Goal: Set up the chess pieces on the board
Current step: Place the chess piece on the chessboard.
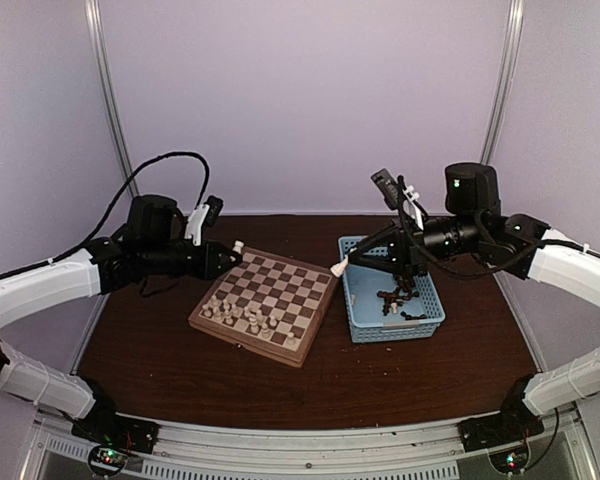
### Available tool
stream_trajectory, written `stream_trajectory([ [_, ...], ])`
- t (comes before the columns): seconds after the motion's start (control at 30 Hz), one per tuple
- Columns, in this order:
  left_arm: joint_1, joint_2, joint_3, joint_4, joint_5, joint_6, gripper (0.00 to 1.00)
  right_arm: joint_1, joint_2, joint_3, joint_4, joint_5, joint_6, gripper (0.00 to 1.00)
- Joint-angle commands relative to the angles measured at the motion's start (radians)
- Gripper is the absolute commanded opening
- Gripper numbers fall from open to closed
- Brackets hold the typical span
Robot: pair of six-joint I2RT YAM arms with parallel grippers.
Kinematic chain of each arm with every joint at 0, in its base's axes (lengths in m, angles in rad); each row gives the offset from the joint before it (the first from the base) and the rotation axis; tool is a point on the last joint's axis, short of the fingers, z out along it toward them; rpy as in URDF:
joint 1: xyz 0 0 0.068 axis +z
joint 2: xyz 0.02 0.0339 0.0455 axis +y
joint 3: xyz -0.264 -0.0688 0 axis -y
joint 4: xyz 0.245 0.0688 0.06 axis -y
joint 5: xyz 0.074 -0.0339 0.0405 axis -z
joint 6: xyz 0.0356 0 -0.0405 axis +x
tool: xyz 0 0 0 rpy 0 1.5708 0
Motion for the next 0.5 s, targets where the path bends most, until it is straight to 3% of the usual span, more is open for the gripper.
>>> stream_trajectory([
  [0.0, 0.031, -0.046, -0.019, -0.035, -0.013, -0.009, 0.00, 0.061, 0.035, 0.072, -0.074, 0.136, -0.091, 0.03],
  [0.13, 0.072, -0.065, -0.013, -0.103, -0.004, -0.036, 0.00, 0.136, 0.080, 0.108, -0.152, 0.383, -0.180, 0.02],
  [0.2, 0.087, -0.081, -0.015, -0.115, 0.016, -0.036, 0.00, 0.163, 0.098, 0.105, -0.135, 0.429, -0.193, 0.01],
  [0.47, 0.098, -0.151, -0.015, -0.181, 0.005, -0.006, 0.00, 0.182, 0.170, 0.111, 0.018, 0.290, -0.114, 0.02],
])
